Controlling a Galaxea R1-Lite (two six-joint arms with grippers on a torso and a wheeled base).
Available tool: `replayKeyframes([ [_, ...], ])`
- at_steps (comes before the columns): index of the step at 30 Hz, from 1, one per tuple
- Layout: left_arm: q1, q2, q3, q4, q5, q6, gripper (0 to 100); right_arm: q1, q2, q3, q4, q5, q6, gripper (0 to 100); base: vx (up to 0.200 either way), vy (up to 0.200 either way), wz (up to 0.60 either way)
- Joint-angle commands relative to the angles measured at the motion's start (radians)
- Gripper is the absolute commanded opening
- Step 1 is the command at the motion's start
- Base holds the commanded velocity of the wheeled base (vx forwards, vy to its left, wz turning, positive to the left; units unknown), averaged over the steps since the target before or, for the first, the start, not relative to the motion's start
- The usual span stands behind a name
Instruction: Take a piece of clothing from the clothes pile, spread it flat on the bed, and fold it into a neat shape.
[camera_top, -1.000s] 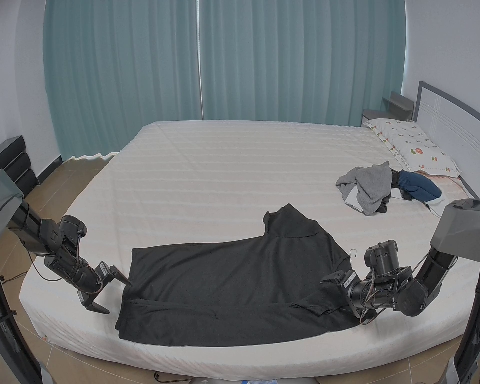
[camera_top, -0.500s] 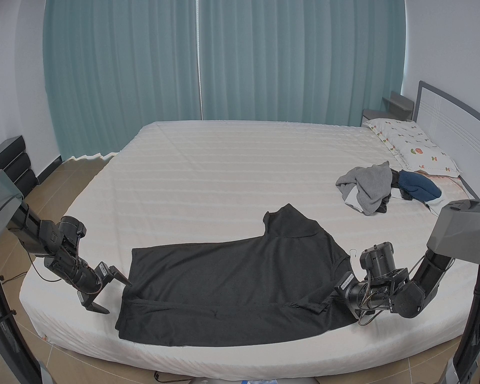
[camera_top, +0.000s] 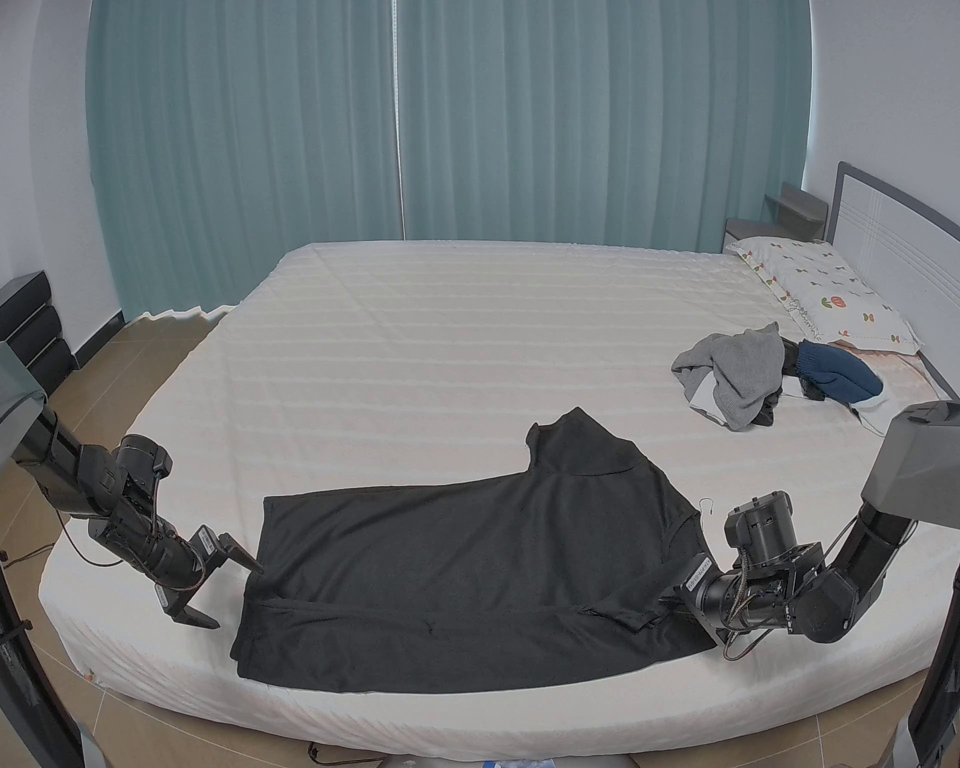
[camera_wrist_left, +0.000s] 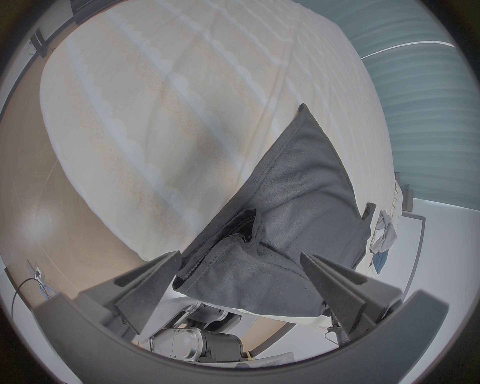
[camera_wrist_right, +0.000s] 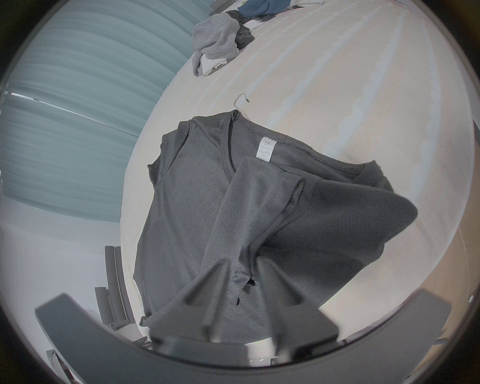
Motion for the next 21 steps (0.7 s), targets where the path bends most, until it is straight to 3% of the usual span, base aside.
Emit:
replayKeyframes([
  [1,0.001,0.0,0.001,0.0,0.0,-0.001,100,-0.004,-0.027,-0.001,-0.003,0.007,0.002,100,0.0,0.0,0.0],
  [15,0.001,0.001,-0.001,0.0,0.0,-0.001,100,-0.01,0.004,-0.062,-0.01,0.013,0.016,100,0.0,0.0,0.0],
  [16,0.001,0.001,0.001,0.0,0.0,-0.001,100,-0.01,0.004,-0.067,-0.01,0.013,0.016,0,0.0,0.0,0.0],
  [21,0.001,0.001,-0.001,-0.001,0.0,-0.001,100,-0.009,0.001,-0.073,-0.003,0.012,0.014,0,0.0,0.0,0.0],
])
